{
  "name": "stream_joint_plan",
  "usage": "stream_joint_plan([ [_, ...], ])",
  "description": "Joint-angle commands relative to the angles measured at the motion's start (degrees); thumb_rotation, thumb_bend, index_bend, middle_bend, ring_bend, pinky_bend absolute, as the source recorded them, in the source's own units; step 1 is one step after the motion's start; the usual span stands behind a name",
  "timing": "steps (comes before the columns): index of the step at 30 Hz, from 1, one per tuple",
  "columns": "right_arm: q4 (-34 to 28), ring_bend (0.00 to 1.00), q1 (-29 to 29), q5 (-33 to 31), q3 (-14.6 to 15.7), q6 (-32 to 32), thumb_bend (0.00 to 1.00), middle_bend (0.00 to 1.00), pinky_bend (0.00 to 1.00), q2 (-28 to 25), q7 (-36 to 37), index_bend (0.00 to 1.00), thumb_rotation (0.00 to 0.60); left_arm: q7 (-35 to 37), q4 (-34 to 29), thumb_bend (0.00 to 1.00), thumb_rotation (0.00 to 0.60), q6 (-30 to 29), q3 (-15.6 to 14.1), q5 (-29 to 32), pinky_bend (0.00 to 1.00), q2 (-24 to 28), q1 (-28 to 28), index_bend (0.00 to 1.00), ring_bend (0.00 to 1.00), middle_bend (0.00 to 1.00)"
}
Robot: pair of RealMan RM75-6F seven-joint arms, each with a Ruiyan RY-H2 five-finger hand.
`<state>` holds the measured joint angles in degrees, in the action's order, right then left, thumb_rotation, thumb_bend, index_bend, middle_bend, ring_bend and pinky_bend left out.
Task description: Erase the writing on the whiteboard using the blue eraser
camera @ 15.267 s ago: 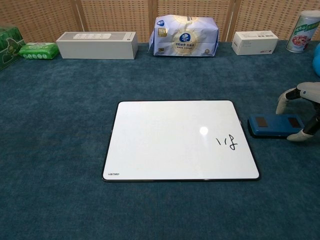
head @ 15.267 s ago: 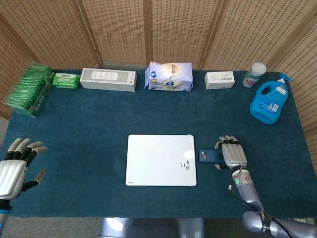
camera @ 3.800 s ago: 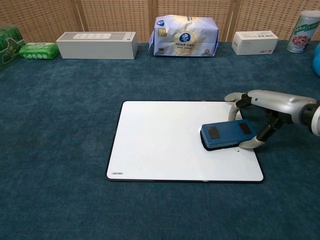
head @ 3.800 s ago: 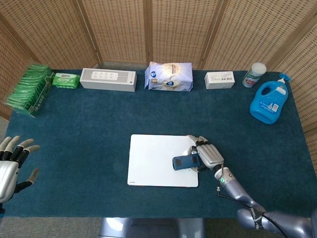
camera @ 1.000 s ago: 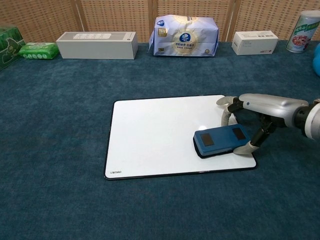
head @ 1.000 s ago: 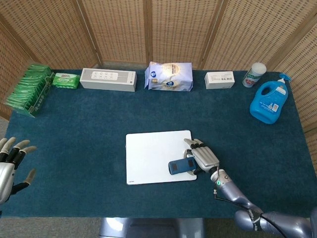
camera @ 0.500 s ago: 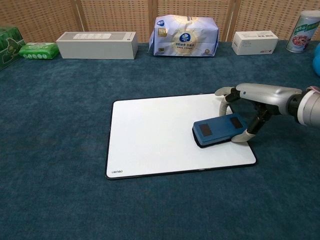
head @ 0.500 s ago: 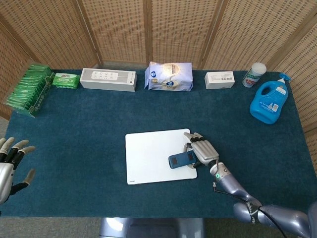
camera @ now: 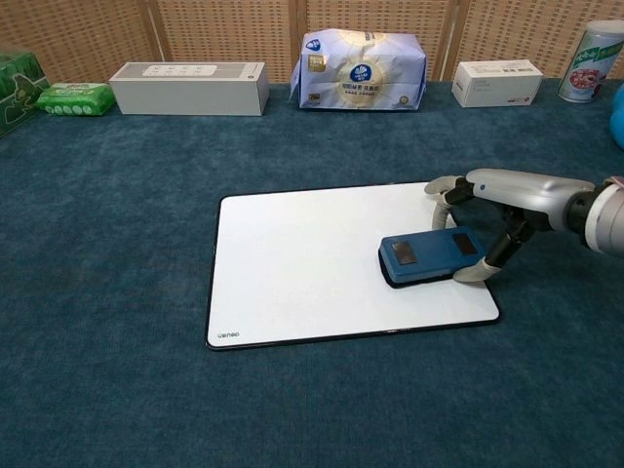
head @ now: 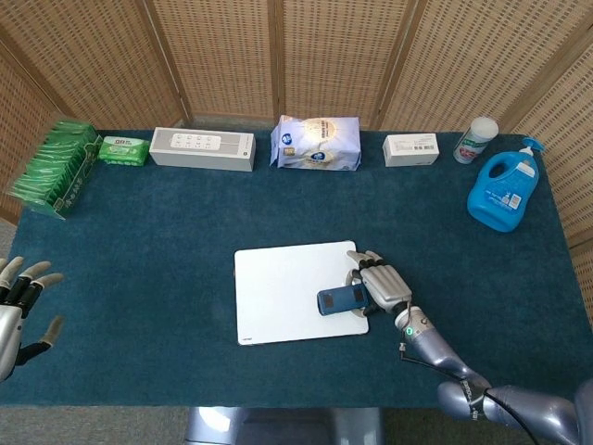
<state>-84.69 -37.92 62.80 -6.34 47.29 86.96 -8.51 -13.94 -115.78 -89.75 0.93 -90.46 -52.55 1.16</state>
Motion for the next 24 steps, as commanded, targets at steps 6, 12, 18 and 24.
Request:
stream_joint_plan([
  [6,-4.51,0.0,2.9,0.59,2.24,3.71,0.22,0.07,0.0,-2.4,-1.59,0.74,0.6,0.28,0.14,0.43,0.6,0.17,0.08,-0.34,0.0,-0.03,0.2,0.25,0.04,0.2],
  [12,-8.58,0.0,4.33,1.63,2.45,6.14,0.22,0.07,0.0,-5.69,-1.95,0.74,0.6,0.09,0.09,0.43,0.6,0.49,0.09,-0.43,0.0,-0.2,0.38,0.25,0.04,0.2],
  [18,-12.23,0.0,3.15,2.06,0.46,5.92,0.22,0.07,0.0,-8.76,-2.15,0.74,0.6,-0.77,-0.25,0.43,0.6,1.04,0.04,-0.58,0.0,-0.75,0.69,0.25,0.04,0.2],
  [24,-11.13,0.0,0.8,0.75,-1.25,3.22,0.22,0.07,0.0,-7.98,-1.74,0.74,0.6,-1.28,-0.51,0.43,0.6,1.06,0.05,-0.51,0.0,-0.77,0.69,0.25,0.04,0.2],
])
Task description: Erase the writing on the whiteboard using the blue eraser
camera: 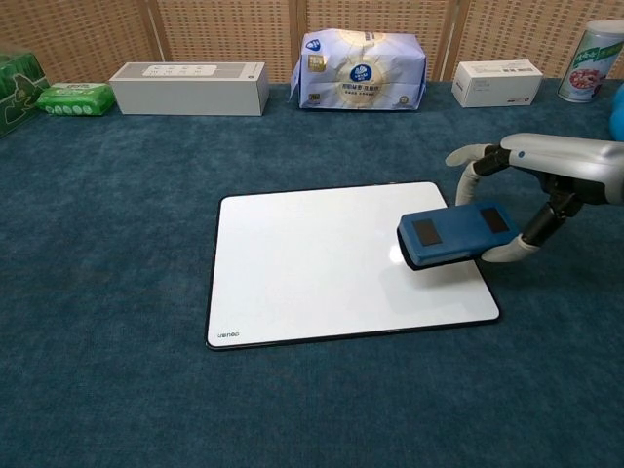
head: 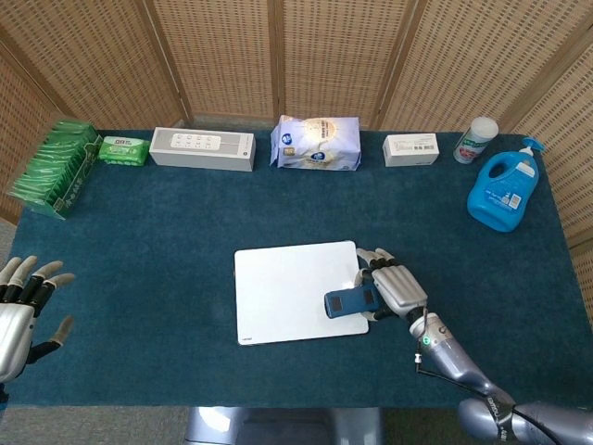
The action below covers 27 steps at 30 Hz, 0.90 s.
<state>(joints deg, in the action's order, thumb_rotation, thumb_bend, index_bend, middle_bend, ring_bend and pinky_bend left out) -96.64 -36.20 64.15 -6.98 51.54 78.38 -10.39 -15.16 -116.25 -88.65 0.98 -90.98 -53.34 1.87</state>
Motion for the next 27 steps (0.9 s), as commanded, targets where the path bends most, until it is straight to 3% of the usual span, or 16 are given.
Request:
stream_joint_plan([
  [1,1.25,0.0,-1.29,-0.9,-0.78,-1.48,0.22,0.07,0.0,0.97,0.19,0.74,0.6,-0.09,-0.09,0.43,0.6,-0.07,-0.01,0.0,0.0,0.05,-0.05,0.25,0.04,0.2],
  [14,9.74,0.0,-4.13,-4.88,-0.61,-5.72,0.22,0.07,0.0,6.98,0.38,0.74,0.6,0.35,0.31,0.43,0.6,-0.58,-0.16,0.53,0.0,0.4,-0.61,0.25,0.04,0.2],
  [27,13.66,0.0,-6.71,-6.52,-1.72,-8.33,0.22,0.07,0.0,9.24,0.61,0.75,0.6,0.14,0.12,0.43,0.6,-0.93,-0.28,0.33,0.0,0.43,-0.89,0.25,0.04,0.2],
])
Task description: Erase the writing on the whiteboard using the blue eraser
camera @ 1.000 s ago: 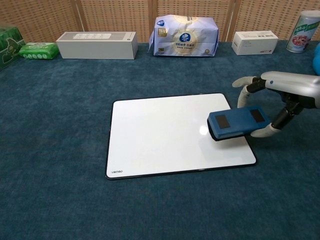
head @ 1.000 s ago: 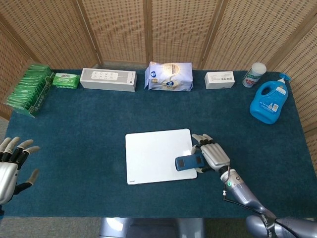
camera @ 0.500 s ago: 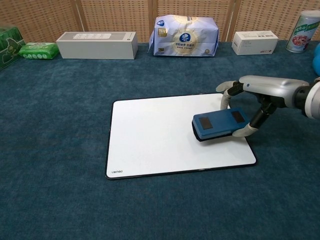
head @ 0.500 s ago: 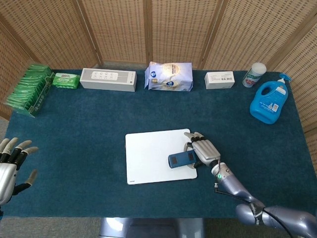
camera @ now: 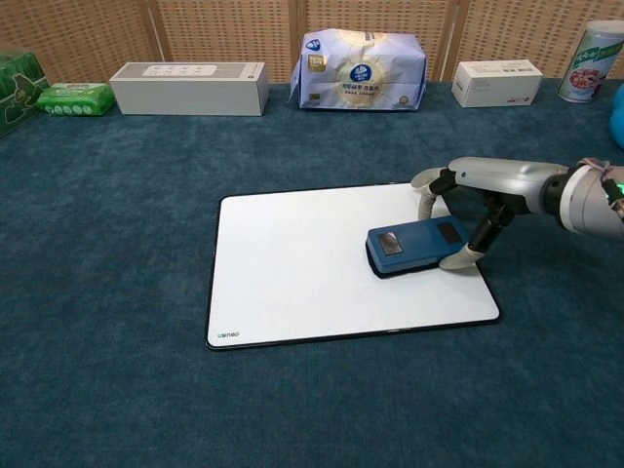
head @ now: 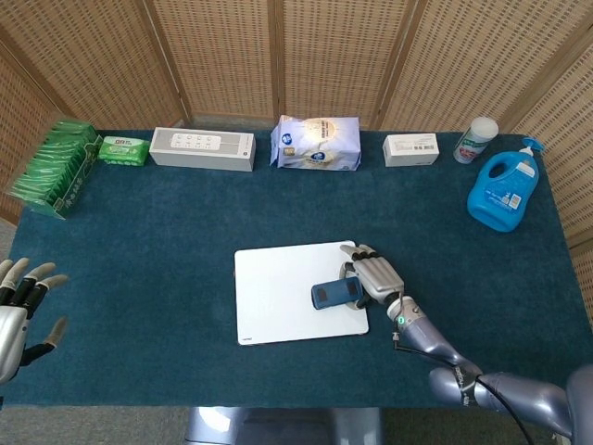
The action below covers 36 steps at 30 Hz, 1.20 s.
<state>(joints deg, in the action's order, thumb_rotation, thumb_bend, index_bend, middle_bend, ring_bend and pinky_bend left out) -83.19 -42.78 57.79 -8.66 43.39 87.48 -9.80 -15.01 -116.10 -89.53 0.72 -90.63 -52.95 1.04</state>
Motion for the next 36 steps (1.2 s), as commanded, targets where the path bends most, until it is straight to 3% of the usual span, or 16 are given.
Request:
stream_joint_plan([
  [1,0.38,0.0,-0.19,-0.3,0.05,-0.29,0.22,0.07,0.0,0.24,0.05,0.75,0.6,0.01,-0.06,0.43,0.6,-0.12,-0.06,-0.05,0.0,0.07,-0.11,0.25,0.04,0.2],
  [22,-8.11,0.0,6.98,2.67,5.06,7.12,0.22,0.08,0.0,-6.44,0.87,0.74,0.6,-0.21,-0.23,0.43,0.6,0.83,0.28,-0.58,0.0,-0.45,0.77,0.25,0.04,0.2],
  [30,-10.52,0.0,7.14,4.48,3.28,8.73,0.22,0.08,0.0,-9.09,1.52,0.74,0.6,-0.34,-0.4,0.43,0.6,0.66,0.22,-0.97,0.0,-0.44,0.73,0.25,0.04,0.2],
  [36,-9.21,0.0,5.2,3.3,1.76,6.55,0.22,0.08,0.0,-8.07,1.14,0.74,0.6,-0.3,-0.38,0.43,0.6,0.4,0.11,-0.84,0.0,-0.31,0.47,0.25,0.04,0.2],
])
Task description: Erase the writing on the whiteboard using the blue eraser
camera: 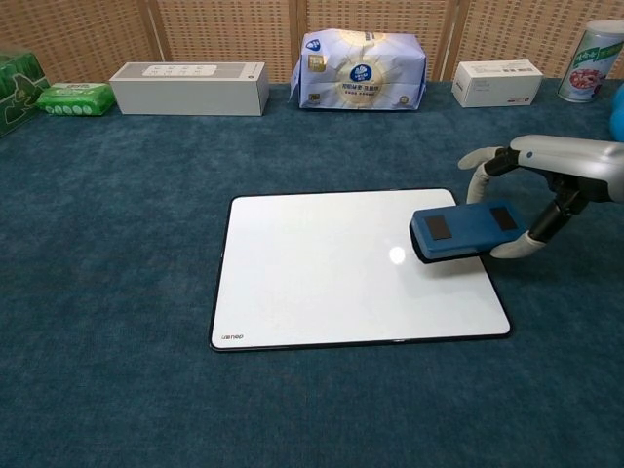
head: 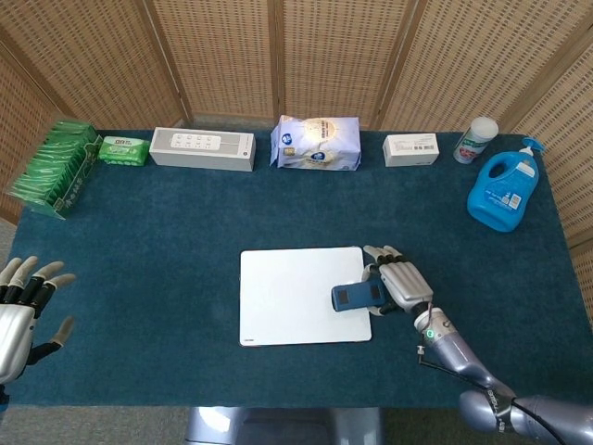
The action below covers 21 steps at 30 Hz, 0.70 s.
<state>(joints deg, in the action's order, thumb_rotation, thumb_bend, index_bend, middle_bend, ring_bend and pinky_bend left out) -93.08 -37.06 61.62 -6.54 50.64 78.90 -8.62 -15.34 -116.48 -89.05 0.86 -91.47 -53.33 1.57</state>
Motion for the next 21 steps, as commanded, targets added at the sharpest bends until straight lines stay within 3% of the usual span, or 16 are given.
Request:
stream_joint_plan([
  [1,1.23,0.0,-0.81,-0.84,-0.52,-1.18,0.22,0.08,0.0,0.9,0.06,0.74,0.6,0.08,0.01,0.43,0.6,-0.2,-0.05,0.01,0.0,0.14,-0.16,0.25,0.04,0.2],
  [11,6.34,0.0,-1.91,-2.97,0.01,-4.04,0.23,0.08,0.0,4.56,0.16,0.75,0.6,0.67,0.25,0.43,0.6,-0.83,-0.38,-0.14,0.0,0.51,-0.77,0.25,0.04,0.2],
  [21,3.38,0.0,1.42,-3.07,2.84,-0.55,0.23,0.08,0.0,3.01,-1.27,0.75,0.6,1.22,0.67,0.43,0.6,0.74,0.18,-0.07,0.0,0.09,0.49,0.25,0.04,0.2],
])
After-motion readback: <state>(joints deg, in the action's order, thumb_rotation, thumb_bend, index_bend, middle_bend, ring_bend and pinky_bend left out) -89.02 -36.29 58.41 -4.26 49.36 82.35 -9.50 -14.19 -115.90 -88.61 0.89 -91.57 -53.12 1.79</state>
